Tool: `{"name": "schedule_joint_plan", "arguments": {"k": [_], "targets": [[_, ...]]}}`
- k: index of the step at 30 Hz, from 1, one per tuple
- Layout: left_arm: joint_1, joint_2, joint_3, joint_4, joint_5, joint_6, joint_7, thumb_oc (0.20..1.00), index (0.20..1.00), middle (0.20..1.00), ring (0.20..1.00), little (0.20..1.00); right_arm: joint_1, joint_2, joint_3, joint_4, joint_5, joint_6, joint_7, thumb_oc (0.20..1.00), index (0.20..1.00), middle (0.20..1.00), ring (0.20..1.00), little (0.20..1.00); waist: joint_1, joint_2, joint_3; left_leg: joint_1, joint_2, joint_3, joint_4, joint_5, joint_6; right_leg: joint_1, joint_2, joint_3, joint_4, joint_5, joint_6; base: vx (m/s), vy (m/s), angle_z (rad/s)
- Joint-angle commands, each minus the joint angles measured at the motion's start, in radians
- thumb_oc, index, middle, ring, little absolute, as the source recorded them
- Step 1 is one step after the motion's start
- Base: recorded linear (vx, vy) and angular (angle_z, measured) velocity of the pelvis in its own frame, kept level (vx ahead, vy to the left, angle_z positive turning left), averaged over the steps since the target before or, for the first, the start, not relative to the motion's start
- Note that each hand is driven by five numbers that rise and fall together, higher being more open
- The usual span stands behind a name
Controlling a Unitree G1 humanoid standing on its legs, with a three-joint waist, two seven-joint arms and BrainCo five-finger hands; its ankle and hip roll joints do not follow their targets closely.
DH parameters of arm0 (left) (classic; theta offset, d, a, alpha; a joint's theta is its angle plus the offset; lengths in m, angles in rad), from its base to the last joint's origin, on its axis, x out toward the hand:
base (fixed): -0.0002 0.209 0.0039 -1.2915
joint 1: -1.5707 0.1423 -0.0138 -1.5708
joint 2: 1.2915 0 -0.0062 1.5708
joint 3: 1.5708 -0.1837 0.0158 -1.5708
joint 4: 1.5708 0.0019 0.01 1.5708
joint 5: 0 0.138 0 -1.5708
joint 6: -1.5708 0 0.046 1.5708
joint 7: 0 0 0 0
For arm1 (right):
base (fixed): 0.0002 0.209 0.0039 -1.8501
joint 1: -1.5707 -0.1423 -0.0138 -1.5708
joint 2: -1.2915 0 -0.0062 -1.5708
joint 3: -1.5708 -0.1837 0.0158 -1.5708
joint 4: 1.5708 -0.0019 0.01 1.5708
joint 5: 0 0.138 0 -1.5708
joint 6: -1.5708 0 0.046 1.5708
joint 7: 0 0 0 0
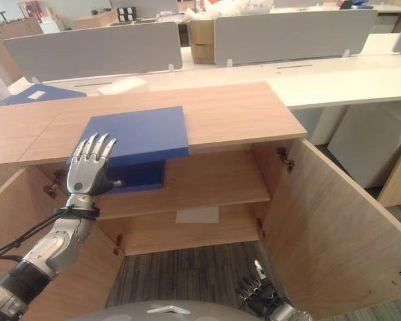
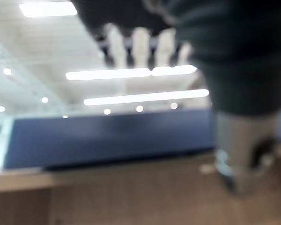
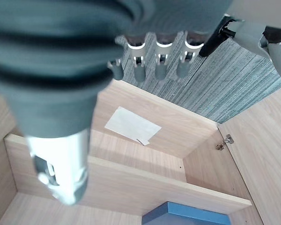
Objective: Put the empty folder in the office cabinet
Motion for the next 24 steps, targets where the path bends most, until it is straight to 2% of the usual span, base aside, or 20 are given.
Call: {"name": "schedule_joint_plan", "arguments": {"k": [1, 10, 17, 24], "targets": [[-0.129, 0.058, 0.035, 0.042, 0.038, 0.01, 0.034, 1.0, 1.0, 1.0, 1.0, 1.0, -0.065, 0.006, -0.02, 0.01, 0.009, 0.01, 0.029, 1.0, 1.0, 1.0, 1.0, 1.0, 0.006, -0.032, 0.024, 0.036, 0.01, 0.059, 0.003, -0.138, -0.008, -0.002, -0.043, 0.044, -0.004, -0.02, 0.063, 0.03, 0.018, -0.08], [-0.173, 0.048, 0.032, 0.152, 0.027, 0.034, 0.107, 1.0, 1.0, 1.0, 1.0, 1.0, -0.037, 0.001, -0.028, 0.007, -0.012, 0.025, 0.024, 1.0, 1.0, 1.0, 1.0, 1.0, -0.019, -0.041, 0.018, 0.041, 0.013, 0.083, 0.003, -0.144, -0.005, -0.007, -0.042, 0.062, -0.004, -0.014, 0.065, 0.03, 0.014, -0.05], [-0.215, 0.047, 0.04, 0.211, 0.023, 0.05, 0.124, 1.0, 1.0, 1.0, 1.0, 1.0, -0.012, -0.002, -0.035, -0.015, -0.012, 0.029, 0.014, 1.0, 1.0, 1.0, 1.0, 1.0, -0.034, -0.05, 0.019, 0.041, 0.011, 0.09, 0.003, -0.148, -0.002, -0.014, -0.038, 0.079, -0.004, -0.009, 0.065, 0.03, 0.009, -0.04], [-0.237, 0.041, 0.043, 0.259, 0.013, 0.038, 0.119, 1.0, 1.0, 1.0, 1.0, 1.0, -0.003, -0.004, -0.043, -0.031, -0.015, 0.037, 0.004, 1.0, 1.0, 1.0, 1.0, 1.0, -0.045, -0.056, 0.017, 0.041, 0.008, 0.098, 0.003, -0.153, 0.001, -0.02, -0.035, 0.092, -0.004, -0.006, 0.066, 0.01, 0.006, -0.03]]}}
